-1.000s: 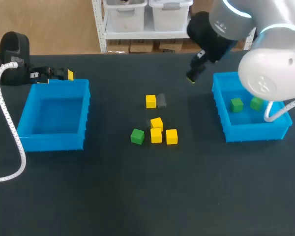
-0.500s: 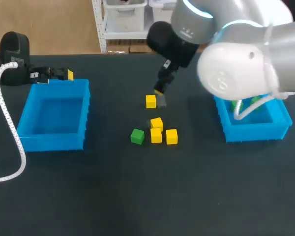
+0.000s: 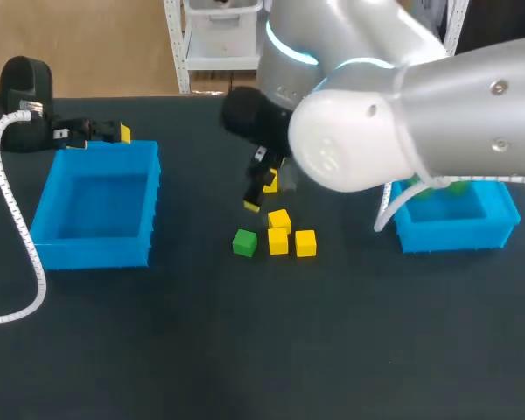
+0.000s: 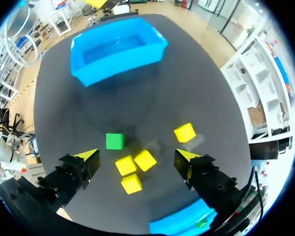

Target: Put the green cubes in the right bin and the yellow cubes in the left bin.

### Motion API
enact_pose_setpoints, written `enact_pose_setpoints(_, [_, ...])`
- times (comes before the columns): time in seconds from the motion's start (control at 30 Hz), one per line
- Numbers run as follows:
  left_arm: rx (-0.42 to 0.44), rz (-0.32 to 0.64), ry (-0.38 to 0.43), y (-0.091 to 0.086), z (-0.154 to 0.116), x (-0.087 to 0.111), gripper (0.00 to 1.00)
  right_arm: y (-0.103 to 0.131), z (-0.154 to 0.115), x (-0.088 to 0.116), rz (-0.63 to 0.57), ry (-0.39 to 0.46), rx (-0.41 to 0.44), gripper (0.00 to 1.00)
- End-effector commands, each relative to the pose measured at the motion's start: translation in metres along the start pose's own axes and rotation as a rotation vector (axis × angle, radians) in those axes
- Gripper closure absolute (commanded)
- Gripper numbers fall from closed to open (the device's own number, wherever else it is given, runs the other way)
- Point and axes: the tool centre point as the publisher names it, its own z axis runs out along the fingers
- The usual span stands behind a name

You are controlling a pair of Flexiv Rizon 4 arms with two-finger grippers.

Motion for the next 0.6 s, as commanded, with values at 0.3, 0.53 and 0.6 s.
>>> enact_pose_setpoints(0.3, [0.0,0.0,0.0,0.0,0.0,0.0,0.0,0.023,0.029,0.001,-0.014,0.04,-0.051,0.0])
enact_pose_setpoints(0.53, [0.0,0.0,0.0,0.0,0.0,0.0,0.0,0.037,0.045,0.003,-0.025,0.061,-0.075,0.0])
enact_pose_setpoints(0.6, [0.0,0.0,0.0,0.0,0.0,0.0,0.0,0.04,0.05,0.005,-0.03,0.07,-0.083,0.0])
